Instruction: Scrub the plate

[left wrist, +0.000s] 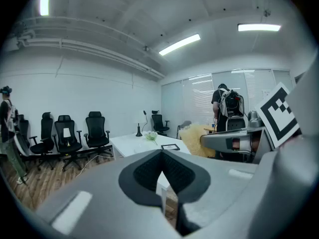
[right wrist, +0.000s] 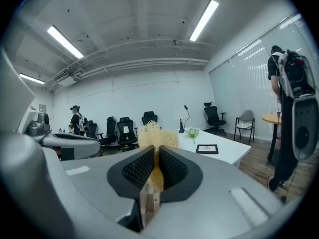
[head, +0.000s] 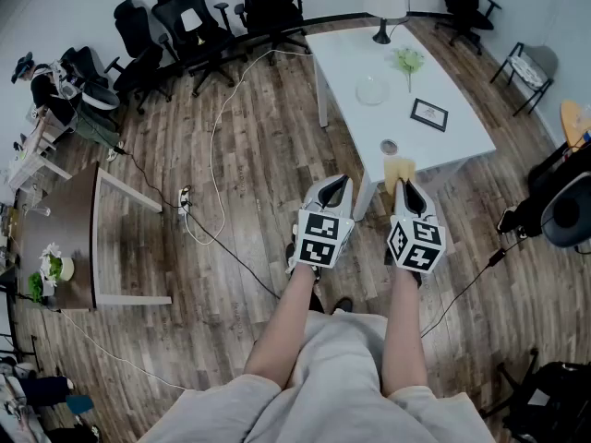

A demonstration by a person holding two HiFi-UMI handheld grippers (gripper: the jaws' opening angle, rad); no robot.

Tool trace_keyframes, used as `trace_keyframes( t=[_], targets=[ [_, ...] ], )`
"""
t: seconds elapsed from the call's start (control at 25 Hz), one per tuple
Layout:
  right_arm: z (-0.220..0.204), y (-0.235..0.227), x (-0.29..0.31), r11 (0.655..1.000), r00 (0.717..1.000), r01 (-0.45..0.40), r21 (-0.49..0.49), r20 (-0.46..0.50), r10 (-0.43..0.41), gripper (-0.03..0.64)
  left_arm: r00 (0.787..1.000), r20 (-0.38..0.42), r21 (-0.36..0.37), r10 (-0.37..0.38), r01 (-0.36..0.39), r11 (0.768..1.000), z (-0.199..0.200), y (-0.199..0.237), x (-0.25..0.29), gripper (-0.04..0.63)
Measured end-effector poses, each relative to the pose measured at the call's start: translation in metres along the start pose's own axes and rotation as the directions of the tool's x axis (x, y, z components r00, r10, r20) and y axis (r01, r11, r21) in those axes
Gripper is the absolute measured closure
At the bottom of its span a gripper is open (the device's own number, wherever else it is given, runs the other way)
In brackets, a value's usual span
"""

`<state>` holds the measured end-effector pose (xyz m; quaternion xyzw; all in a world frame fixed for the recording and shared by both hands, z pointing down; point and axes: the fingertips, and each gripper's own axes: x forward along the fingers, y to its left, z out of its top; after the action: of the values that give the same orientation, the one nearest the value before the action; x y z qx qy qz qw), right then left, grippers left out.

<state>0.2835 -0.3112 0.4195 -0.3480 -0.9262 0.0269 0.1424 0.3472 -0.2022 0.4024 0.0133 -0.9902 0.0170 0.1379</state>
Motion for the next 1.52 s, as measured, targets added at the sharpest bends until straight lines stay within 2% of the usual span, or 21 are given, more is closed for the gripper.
trace_keyframes(
  t=[0.32, 0.52, 0.72, 1.12, 1.32, 1.52],
  targets=[
    [-0.002, -0.002, 0.015, 1.0, 1.0, -0.017, -0.003, -0.024, 0.016, 0.565, 1.0, 0.003, -0.009, -0.005, 0.005, 1.0, 0.004, 0.005, 0.009, 0.594],
    [-0.022, -0.002, 0.036, 0.999, 0.995, -0.025, 0.021, -0.094, 0.027, 0.565, 0.996, -0.093, -0.085, -0.016, 0.008, 0.996, -0.03, 0.022, 0.023, 0.594],
    [-0.036, -0.005, 0.057, 0.999, 0.988, 0.017, 0.052, -0.156, -0.009, 0.566, 0.986, -0.157, -0.103, -0.05, 0.034, 0.994, -0.046, 0.038, 0.045, 0.594],
    [-0.004, -0.008, 0.104, 0.992, 0.99, 0.098, 0.077, -0.107, -0.09, 0.563, 0.98, -0.135, -0.104, -0.147, 0.133, 0.986, -0.012, 0.076, 0.108, 0.594],
    [0.0, -0.008, 0.117, 0.982, 0.983, 0.167, 0.091, -0.097, -0.158, 0.563, 0.97, -0.122, -0.13, -0.21, 0.194, 0.972, -0.006, 0.094, 0.131, 0.594],
    [-0.005, -0.014, 0.126, 0.961, 0.966, 0.248, 0.12, -0.109, -0.235, 0.561, 0.951, -0.137, -0.14, -0.278, 0.259, 0.956, -0.011, 0.105, 0.151, 0.594]
  ],
)
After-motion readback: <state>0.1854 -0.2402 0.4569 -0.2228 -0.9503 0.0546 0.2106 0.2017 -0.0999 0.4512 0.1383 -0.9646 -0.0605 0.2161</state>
